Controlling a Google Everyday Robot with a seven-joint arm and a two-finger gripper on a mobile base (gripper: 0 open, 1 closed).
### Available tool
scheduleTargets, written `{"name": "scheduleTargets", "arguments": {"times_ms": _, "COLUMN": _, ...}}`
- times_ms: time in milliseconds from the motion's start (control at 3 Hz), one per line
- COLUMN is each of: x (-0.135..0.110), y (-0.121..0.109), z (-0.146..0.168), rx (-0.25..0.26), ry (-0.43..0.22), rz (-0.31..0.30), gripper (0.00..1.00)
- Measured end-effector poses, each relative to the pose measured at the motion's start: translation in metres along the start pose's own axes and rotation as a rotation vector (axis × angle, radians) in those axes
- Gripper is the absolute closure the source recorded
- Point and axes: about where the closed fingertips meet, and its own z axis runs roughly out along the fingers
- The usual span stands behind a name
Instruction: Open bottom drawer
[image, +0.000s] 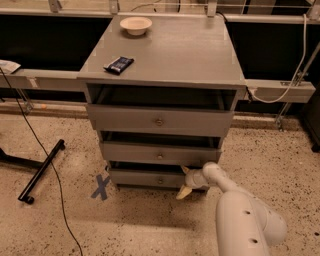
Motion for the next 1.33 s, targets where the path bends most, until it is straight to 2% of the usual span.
{"name": "scheduleTargets", "arguments": {"times_ms": 333, "x": 0.009, "y": -0.006, "z": 0.007, "rx": -0.004, "ry": 0.017, "rz": 0.025, "gripper": 0.0}}
{"name": "scheduleTargets", "arguments": {"times_ms": 667, "x": 0.018, "y": -0.007, "z": 0.011, "rx": -0.012, "ry": 0.025, "rz": 0.059, "gripper": 0.13}}
{"name": "scheduleTargets", "arguments": {"times_ms": 1000, "x": 0.023, "y": -0.002, "z": 0.01, "rx": -0.032, "ry": 0.015, "rz": 0.085, "gripper": 0.35}}
{"name": "scheduleTargets", "arguments": {"times_ms": 1333, "x": 0.026, "y": 0.012, "z": -0.004, "rx": -0.068, "ry": -0.029, "rz": 0.103, "gripper": 0.36}}
